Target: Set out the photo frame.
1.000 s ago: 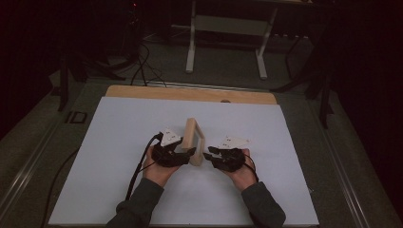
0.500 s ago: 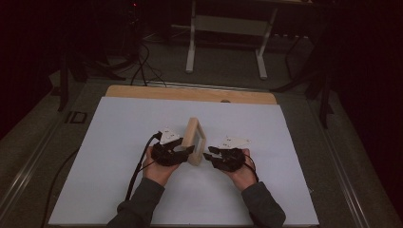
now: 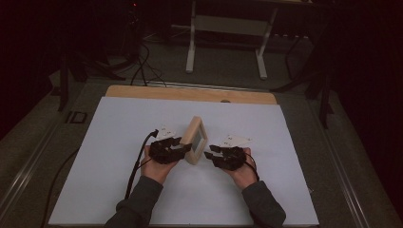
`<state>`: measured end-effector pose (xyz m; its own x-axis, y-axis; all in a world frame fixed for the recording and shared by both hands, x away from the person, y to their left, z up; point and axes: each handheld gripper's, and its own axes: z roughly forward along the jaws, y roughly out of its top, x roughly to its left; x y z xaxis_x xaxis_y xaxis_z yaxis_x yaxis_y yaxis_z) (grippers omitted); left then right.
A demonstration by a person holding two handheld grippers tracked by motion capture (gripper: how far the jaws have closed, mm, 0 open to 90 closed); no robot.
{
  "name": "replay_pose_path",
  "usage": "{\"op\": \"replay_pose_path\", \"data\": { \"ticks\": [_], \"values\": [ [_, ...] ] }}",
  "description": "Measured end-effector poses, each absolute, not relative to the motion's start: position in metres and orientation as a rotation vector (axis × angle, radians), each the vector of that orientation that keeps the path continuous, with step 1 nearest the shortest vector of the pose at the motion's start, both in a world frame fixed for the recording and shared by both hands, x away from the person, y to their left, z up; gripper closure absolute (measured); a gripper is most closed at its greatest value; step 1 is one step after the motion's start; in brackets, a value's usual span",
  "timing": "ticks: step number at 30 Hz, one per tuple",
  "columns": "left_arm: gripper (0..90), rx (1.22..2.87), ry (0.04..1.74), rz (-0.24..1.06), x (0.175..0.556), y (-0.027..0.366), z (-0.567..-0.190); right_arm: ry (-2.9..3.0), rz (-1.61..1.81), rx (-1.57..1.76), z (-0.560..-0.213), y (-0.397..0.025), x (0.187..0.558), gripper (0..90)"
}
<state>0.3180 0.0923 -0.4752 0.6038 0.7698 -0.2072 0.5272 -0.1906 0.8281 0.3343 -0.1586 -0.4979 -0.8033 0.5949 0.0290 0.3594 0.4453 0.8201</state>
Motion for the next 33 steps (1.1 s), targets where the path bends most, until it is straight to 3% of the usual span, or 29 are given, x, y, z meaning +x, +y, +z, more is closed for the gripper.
{"op": "replay_pose_path", "data": {
  "ticks": [3, 13, 33],
  "values": [
    [59.3, 1.859, 1.035, 0.282, 0.319, 0.093, -0.476, 2.429, 1.290, 0.836, -0.498, -0.160, 0.337, 61.6],
    [60.3, 1.855, 1.037, 0.258, 0.321, 0.094, -0.476, 2.408, 1.273, 0.853, -0.493, -0.162, 0.348, 60.5],
    [52.5, 1.870, 1.039, 0.459, 0.312, 0.099, -0.470, 2.368, 1.287, 0.924, -0.478, -0.150, 0.388, 53.8]
  ]
}}
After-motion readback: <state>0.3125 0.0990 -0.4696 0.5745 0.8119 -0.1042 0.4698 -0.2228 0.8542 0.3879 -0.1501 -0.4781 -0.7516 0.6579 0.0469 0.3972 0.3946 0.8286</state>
